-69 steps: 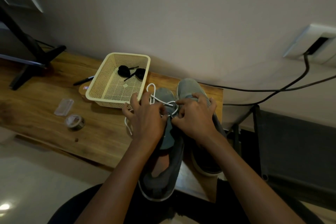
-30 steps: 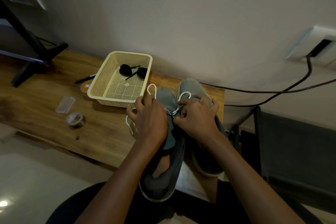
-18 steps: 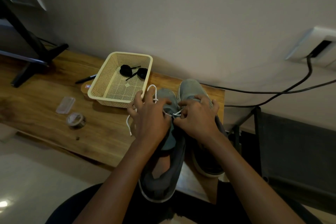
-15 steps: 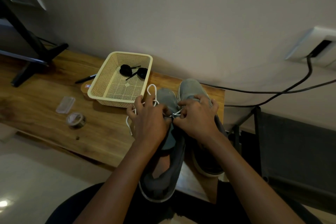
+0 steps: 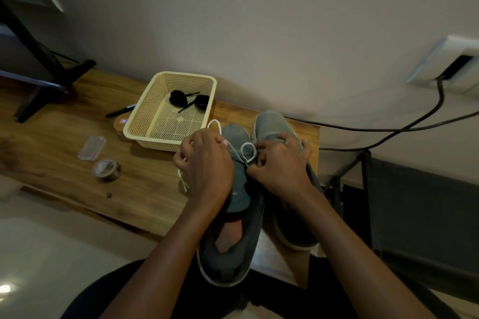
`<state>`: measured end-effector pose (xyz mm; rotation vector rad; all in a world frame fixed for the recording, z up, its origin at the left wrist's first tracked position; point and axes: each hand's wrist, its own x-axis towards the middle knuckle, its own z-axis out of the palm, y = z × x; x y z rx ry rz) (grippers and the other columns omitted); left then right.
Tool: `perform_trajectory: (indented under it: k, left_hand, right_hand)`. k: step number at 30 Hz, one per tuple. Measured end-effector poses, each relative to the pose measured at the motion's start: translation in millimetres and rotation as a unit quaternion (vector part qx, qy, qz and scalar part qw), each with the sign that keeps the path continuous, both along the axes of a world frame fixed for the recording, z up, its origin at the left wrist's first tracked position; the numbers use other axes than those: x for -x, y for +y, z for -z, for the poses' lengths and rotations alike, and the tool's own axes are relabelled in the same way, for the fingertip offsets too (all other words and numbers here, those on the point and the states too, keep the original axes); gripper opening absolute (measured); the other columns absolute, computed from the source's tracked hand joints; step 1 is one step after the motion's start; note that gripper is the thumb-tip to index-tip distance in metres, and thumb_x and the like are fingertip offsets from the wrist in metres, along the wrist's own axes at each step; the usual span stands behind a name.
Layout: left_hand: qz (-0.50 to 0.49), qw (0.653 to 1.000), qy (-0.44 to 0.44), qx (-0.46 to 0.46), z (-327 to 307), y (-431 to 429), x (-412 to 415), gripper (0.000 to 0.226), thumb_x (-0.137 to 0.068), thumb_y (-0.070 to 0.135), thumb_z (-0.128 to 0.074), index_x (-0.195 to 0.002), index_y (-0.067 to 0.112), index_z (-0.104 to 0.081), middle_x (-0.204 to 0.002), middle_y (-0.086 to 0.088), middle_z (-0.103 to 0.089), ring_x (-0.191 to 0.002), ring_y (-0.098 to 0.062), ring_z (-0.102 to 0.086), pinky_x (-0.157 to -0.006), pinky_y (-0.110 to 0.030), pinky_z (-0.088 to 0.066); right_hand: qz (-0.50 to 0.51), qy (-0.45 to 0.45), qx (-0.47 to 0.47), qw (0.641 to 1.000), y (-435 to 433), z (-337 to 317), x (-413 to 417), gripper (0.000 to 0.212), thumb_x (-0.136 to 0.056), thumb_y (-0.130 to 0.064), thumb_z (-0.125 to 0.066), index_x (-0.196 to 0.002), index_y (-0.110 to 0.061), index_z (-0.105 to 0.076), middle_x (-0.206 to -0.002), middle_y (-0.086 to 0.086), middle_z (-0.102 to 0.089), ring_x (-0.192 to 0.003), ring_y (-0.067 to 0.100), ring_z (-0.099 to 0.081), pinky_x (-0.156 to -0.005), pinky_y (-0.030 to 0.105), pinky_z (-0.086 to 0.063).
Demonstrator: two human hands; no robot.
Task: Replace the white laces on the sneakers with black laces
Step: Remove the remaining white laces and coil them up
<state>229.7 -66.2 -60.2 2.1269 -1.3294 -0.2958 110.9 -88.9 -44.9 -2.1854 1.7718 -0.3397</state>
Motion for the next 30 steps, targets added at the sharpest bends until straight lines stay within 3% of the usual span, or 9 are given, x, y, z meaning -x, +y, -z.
perform_trajectory:
  k: [4, 8, 15, 22, 30]
  left_hand:
    - [0.06, 0.997, -0.046, -0.018, -1.3, 2.4, -0.6, 0.017, -0.087, 0.021, -0.057, -0.102, 0.029, -0.057, -0.144, 0.008, -0.035, -0.138, -0.02, -0.013, -0.105, -0.043, -0.011]
    - [0.106, 0.986, -0.091, -0.086, -0.4, 3.9, -1.2, 0.028, -0.084, 0.031, -0.063, -0.111, 0.034, -0.057, -0.155, 0.005, -0.018, -0.142, -0.025, -0.003, -0.11, -0.046, -0.009]
    - [0.101, 0.98, -0.128, -0.118, 0.6, 4.6, 1.8, 0.017, -0.089, 0.035, -0.058, -0.103, 0.029, -0.067, -0.151, 0.005, -0.026, -0.141, -0.026, -0.005, -0.108, -0.045, -0.011]
    - [0.116, 0.98, -0.118, -0.107, 0.6, 5.0, 2.4, 0.035, -0.088, 0.032, -0.061, -0.122, 0.031, -0.053, -0.153, 0.002, -0.021, -0.141, -0.027, -0.006, -0.109, -0.044, -0.012]
    - [0.104, 0.981, -0.128, -0.101, -1.5, 4.7, 3.1, 0.021, -0.09, 0.032, -0.059, -0.109, 0.025, -0.067, -0.151, 0.006, -0.03, -0.142, -0.024, -0.008, -0.11, -0.043, -0.013]
  right_hand:
    - [-0.002, -0.005, 0.001, 1.0, 0.6, -0.5, -0.5, 0.033, -0.079, -0.029, -0.06, -0.111, -0.022, -0.065, -0.092, -0.006, -0.067, -0.135, 0.02, -0.022, -0.111, 0.049, 0.0]
    - [-0.008, -0.012, 0.0, 1.0, 1.2, -1.9, -1.2, 0.031, -0.081, -0.034, -0.06, -0.11, -0.024, -0.066, -0.091, -0.005, -0.067, -0.134, 0.021, -0.025, -0.112, 0.05, -0.004]
    - [-0.007, -0.008, -0.006, 1.0, 1.2, -1.9, -1.8, 0.031, -0.08, -0.032, -0.059, -0.109, -0.021, -0.066, -0.09, -0.003, -0.068, -0.133, 0.021, -0.026, -0.112, 0.049, -0.004]
    - [-0.014, -0.011, -0.021, 1.0, 3.5, -6.0, -2.0, 0.035, -0.08, -0.036, -0.06, -0.111, -0.022, -0.065, -0.094, -0.004, -0.068, -0.135, 0.021, -0.025, -0.113, 0.051, -0.004]
    - [-0.013, -0.014, -0.025, 1.0, 3.8, -6.8, -3.2, 0.027, -0.083, -0.032, -0.059, -0.106, -0.02, -0.066, -0.098, -0.004, -0.068, -0.135, 0.02, -0.024, -0.113, 0.049, -0.004]
